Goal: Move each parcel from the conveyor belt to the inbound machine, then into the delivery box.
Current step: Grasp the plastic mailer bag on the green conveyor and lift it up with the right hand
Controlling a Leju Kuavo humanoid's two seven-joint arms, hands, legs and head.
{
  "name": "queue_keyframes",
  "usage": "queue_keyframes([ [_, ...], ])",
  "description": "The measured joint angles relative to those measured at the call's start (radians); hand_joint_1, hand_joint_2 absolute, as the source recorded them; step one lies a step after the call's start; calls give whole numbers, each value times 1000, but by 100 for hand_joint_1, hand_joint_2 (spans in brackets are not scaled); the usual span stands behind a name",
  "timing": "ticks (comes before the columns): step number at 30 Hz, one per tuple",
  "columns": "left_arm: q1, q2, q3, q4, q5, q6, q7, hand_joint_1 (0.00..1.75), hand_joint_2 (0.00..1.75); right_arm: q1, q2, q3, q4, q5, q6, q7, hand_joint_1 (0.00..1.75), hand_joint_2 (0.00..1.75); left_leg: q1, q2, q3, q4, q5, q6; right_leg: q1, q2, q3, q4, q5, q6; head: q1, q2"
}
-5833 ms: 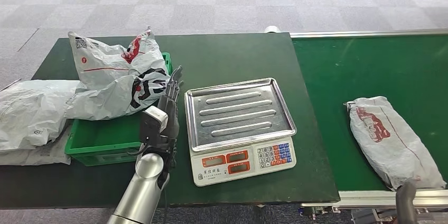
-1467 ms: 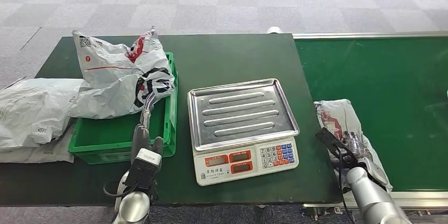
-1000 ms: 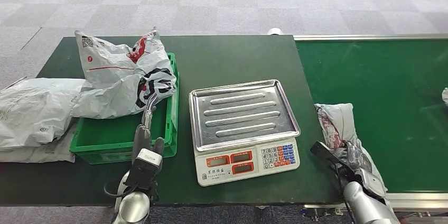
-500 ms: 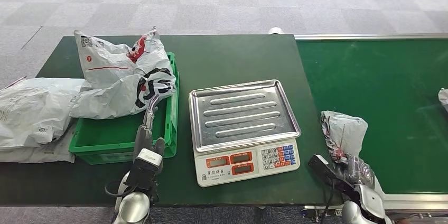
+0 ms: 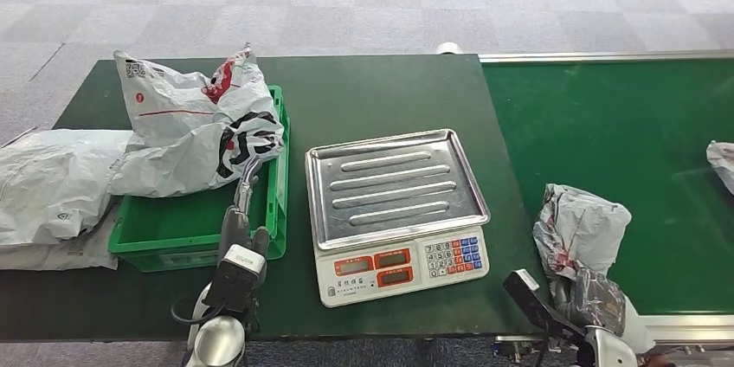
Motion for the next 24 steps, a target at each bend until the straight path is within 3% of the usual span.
queue_keyframes([
  [13,1,0,0,-2,3,-5,0,0,0,37,13,-12,-83,-2,-35,-26,175,175,0,0,0,0,0,0,0,1,0,0,0,0,0,0],
  [19,2,0,0,-2,4,-21,-8,0,0,148,64,-19,-320,43,-133,-74,175,175,0,0,0,0,0,0,0,0,0,0,-1,-1,0,0],
  [24,-2,0,0,7,2,-35,-18,0,0,297,108,17,-575,98,-308,-89,175,175,0,-1,0,0,-2,-1,0,-1,0,1,-4,-1,0,0],
])
